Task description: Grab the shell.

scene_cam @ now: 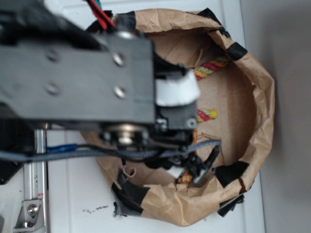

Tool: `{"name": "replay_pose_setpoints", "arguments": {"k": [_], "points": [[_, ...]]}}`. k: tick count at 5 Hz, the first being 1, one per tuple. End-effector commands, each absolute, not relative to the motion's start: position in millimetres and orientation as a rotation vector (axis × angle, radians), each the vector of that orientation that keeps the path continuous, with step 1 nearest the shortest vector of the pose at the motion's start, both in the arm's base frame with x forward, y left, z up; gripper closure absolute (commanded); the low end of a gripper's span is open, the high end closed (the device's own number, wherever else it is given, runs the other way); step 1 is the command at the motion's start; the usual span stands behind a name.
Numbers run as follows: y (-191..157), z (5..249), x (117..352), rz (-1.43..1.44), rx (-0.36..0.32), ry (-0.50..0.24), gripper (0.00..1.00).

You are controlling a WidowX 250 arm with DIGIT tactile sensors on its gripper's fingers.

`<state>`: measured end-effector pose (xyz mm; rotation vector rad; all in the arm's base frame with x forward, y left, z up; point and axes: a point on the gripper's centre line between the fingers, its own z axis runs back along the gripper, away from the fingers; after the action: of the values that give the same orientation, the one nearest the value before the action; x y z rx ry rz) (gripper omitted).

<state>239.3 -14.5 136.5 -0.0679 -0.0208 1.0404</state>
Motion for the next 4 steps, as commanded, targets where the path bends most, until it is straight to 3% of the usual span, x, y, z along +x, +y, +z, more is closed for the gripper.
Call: {"name": "replay_pose_setpoints", "arguments": {"k": [1, 2, 3, 4], "points": [[-5, 117, 270, 1.092, -0.161, -0.101, 0.00], [-22, 85, 279, 1.032, -0.234, -0.049, 0.00], [-50, 55, 278, 0.949, -0.161, 0.004, 0.00], [-74, 36, 283, 0.862, -0.149, 0.052, 0.00]]}}
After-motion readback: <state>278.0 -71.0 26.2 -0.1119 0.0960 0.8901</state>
